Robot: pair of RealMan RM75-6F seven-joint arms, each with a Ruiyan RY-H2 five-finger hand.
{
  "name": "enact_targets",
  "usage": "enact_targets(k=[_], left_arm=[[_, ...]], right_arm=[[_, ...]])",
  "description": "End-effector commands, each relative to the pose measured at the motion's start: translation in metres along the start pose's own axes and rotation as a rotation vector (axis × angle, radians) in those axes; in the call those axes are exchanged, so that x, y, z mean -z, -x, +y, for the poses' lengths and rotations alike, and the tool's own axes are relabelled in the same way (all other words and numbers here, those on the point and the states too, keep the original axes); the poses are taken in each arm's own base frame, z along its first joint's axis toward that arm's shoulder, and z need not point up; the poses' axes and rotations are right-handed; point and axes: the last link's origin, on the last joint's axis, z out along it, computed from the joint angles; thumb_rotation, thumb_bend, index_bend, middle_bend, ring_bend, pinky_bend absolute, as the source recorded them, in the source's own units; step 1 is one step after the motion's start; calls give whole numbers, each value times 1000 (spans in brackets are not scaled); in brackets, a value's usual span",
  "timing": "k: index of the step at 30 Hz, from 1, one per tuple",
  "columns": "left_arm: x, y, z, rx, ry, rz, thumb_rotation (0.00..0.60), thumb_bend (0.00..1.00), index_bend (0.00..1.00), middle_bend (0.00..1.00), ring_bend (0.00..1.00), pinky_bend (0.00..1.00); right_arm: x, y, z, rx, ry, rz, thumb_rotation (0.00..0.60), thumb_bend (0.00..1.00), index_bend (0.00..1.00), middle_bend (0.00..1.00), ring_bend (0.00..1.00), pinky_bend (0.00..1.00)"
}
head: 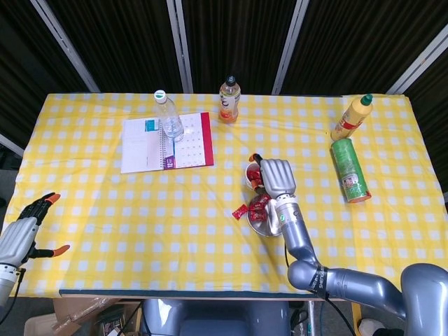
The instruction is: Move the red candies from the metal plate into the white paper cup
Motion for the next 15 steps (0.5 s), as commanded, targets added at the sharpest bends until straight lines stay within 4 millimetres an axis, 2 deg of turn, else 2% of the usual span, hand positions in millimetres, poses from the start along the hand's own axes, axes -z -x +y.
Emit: enact_targets(k=[1,8,11,15], left_arm=[[0,0,0,-2,3,1,600,39,0,0,0,0],[1,0,0,-5,10,10,600,40,0,0,0,0],[2,0,0,-6,15,14,600,39,0,0,0,0],[2,0,0,-5,20,17,600,39,0,0,0,0]], right_arm=[[19,5,-1,25,-33,-16,600,406,309,750,900,1000],[51,30,-5,101,-91,-88,600,405,318,750,900,1000],[60,43,-3,134,-103,-118,600,406,369,750,900,1000],[67,58,-3,147,-109,-148,600,406,388,750,900,1000]])
